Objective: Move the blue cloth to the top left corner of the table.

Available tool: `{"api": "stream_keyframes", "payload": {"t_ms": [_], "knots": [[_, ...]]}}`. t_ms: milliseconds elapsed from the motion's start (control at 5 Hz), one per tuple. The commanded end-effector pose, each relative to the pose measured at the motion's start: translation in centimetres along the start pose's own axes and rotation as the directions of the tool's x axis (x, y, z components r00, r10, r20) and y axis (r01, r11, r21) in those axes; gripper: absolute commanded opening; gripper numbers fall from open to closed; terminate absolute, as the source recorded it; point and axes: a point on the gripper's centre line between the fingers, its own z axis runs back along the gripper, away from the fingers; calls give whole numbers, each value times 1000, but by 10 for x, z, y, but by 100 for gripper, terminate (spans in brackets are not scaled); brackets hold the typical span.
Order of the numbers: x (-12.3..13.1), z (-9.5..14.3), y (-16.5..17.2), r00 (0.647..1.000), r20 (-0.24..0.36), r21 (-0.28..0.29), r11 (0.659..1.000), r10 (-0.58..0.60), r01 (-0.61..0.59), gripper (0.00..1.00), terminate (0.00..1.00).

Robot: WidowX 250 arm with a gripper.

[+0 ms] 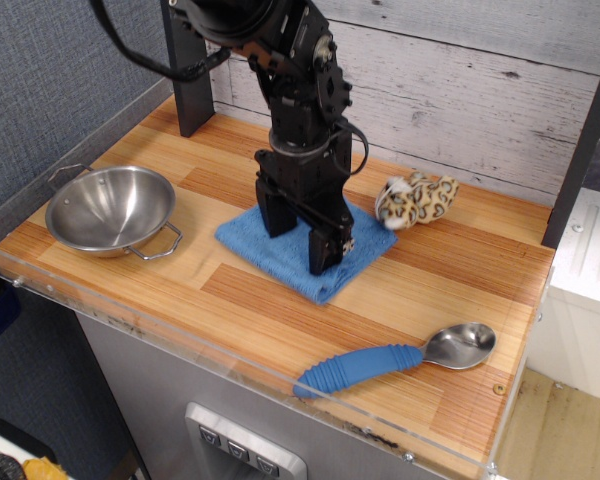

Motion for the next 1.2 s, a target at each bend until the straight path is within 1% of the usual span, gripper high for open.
{"api": "stream_keyframes", "payload": {"t_ms": [0,200,600,1000], "knots": [[5,-9,41,999,6,32,998,53,-53,100,0],[3,-14,62,996,7,40,996,85,-86,100,0],[-8,-10,103,989,19,52,987,149,-149,100,0],[-32,-10,129,974,6,63,972,226,-226,100,0]]}}
